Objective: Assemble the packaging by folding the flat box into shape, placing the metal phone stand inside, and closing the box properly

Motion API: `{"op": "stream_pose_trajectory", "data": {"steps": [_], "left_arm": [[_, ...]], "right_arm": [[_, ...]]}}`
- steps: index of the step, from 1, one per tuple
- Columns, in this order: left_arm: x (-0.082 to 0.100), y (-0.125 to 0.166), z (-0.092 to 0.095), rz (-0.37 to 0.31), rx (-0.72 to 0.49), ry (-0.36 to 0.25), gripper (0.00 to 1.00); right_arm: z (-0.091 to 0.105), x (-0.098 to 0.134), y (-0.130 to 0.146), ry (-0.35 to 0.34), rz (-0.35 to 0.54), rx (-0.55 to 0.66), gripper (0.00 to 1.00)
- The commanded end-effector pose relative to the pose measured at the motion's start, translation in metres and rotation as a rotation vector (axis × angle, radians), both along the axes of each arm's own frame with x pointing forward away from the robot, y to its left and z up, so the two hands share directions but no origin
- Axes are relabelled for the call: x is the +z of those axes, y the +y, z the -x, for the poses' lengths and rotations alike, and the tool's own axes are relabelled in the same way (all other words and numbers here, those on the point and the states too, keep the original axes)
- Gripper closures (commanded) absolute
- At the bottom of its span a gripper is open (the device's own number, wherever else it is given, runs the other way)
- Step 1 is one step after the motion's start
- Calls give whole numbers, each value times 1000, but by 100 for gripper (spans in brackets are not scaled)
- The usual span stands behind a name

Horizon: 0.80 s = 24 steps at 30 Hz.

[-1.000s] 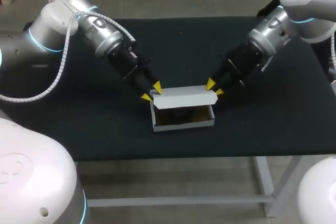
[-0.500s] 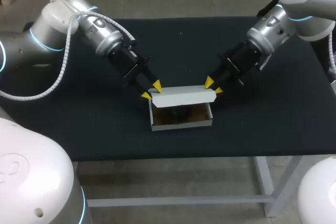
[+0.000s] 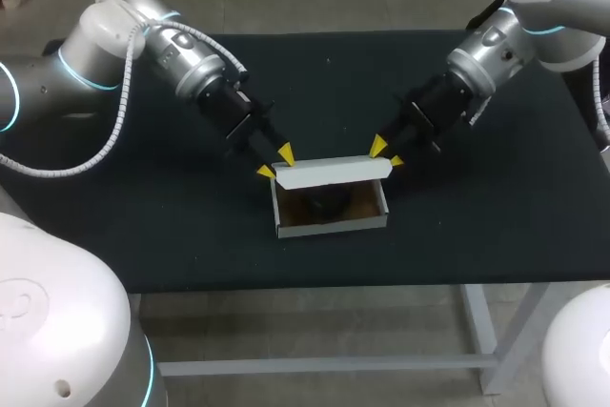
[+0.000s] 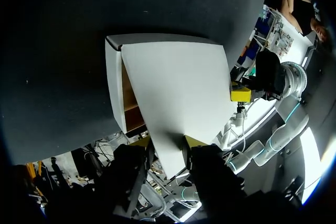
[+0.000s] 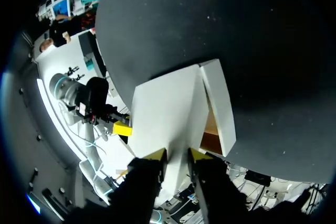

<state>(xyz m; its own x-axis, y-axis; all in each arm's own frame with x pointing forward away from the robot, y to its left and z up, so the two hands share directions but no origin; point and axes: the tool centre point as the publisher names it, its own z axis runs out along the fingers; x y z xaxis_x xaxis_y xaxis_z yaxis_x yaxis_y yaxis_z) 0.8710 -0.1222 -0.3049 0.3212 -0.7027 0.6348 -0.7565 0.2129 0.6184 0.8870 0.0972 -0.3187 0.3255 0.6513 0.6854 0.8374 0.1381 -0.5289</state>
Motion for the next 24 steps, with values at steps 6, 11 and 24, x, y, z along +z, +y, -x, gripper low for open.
{"op": "stream_pose_trajectory", "data": {"steps": [6,11,24], "left_arm": [[-1,-10,-7,-5,-8,11,63],[-2,-10,-7,-8,-1,9,65],[1,-10,-7,-9,10,-1,65]], "right_arm": [[-4,0,10,13,1,4,69],[-3,-2,11,10,21,-9,68],[-3,1,13,-4,29,-26,67]]}}
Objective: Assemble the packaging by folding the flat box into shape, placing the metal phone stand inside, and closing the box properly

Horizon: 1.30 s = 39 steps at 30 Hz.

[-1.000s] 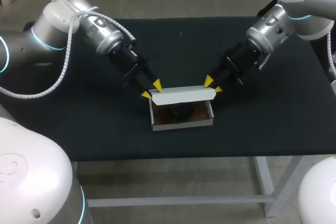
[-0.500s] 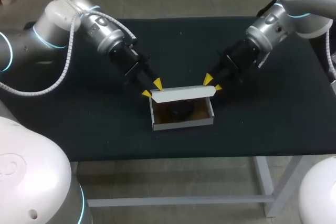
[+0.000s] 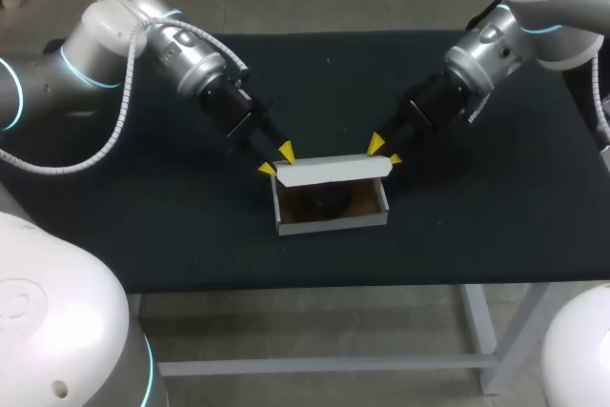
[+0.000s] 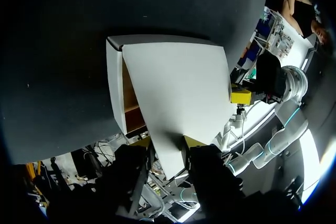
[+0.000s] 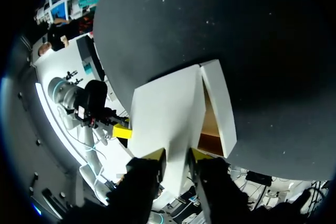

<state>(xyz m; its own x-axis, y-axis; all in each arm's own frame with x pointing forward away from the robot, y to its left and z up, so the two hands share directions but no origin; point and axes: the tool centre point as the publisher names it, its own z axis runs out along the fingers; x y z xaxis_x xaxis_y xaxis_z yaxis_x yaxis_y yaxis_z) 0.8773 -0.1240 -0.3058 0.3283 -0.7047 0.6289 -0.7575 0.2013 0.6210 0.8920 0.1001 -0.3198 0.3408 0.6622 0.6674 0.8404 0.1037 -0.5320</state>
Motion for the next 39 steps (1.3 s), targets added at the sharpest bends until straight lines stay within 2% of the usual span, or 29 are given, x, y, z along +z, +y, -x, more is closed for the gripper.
{"op": "stream_pose_trajectory", "data": {"steps": [1,20,39], "left_arm": [[2,-9,0,-1,1,-3,65],[0,-7,-2,8,4,-1,66],[-9,-6,6,12,-6,-19,66]], "right_arm": [[2,2,10,-4,2,-3,67],[1,0,11,1,2,-10,68],[8,-10,8,10,2,-2,67]]}}
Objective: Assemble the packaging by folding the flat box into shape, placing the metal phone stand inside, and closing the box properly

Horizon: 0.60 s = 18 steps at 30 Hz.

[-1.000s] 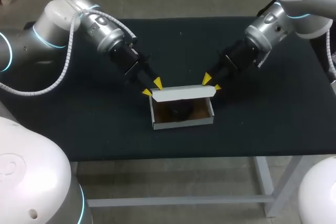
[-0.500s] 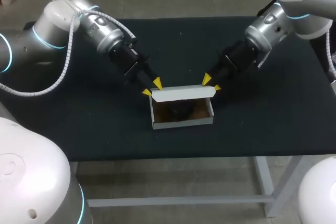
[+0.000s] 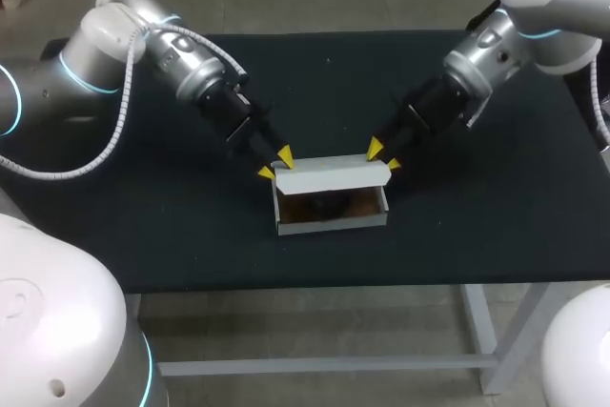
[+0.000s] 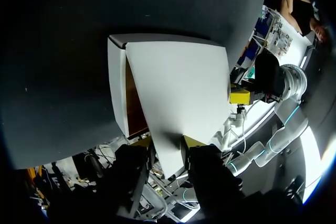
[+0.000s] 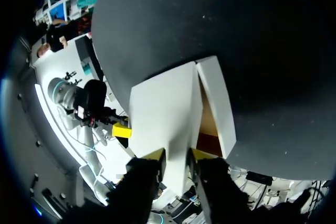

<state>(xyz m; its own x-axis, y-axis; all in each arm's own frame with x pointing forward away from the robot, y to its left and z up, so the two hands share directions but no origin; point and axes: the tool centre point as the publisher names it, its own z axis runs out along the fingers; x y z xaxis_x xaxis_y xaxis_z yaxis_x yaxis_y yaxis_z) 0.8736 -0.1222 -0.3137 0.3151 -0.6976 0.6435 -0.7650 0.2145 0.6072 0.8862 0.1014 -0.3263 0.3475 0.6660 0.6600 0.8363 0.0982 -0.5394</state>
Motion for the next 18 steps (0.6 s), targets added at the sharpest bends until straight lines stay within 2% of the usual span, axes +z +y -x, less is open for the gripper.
{"op": "stream_pose_trajectory", "data": {"steps": [1,18], "left_arm": [[-2,-7,2,-3,0,-5,66],[-6,0,10,-10,1,-46,62]], "right_arm": [[2,-4,6,2,-4,0,67],[6,-11,4,8,-2,12,60]]}}
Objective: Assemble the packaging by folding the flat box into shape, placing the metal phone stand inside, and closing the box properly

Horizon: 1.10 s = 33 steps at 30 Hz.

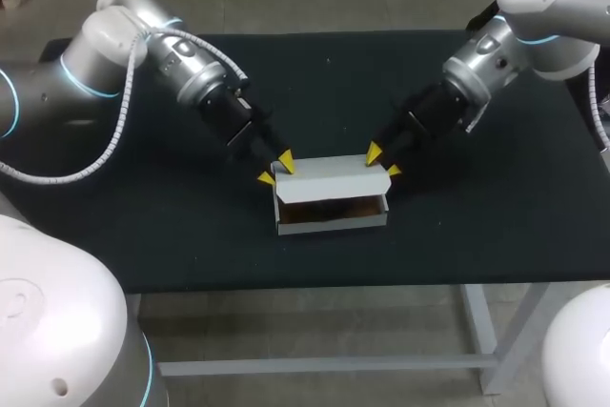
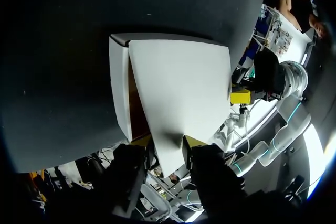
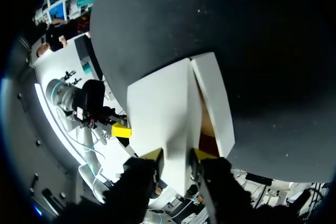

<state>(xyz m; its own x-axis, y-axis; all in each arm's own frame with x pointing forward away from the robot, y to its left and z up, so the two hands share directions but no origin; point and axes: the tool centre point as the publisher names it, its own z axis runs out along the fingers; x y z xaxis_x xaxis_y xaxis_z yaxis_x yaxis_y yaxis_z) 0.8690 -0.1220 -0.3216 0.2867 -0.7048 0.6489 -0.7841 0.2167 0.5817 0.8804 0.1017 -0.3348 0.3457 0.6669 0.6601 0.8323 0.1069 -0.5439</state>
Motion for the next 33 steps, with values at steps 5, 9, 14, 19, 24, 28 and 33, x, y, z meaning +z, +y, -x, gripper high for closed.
{"op": "stream_pose_trajectory", "data": {"steps": [5,9,14,19,24,28,33], "left_arm": [[3,0,5,-2,12,-21,62],[5,0,4,-4,11,-30,61],[6,0,3,-8,7,-40,61],[6,0,3,-12,6,-44,61],[4,0,4,-16,4,-45,61],[3,1,5,-23,5,-52,60],[1,4,7,-33,13,-70,58]], "right_arm": [[1,-5,3,8,4,7,60],[1,-7,3,12,4,9,59],[2,-9,3,14,7,13,57],[2,-9,2,16,10,19,56],[2,-9,2,13,10,20,56],[2,-10,3,14,13,26,57],[2,-12,4,16,16,31,57]]}}
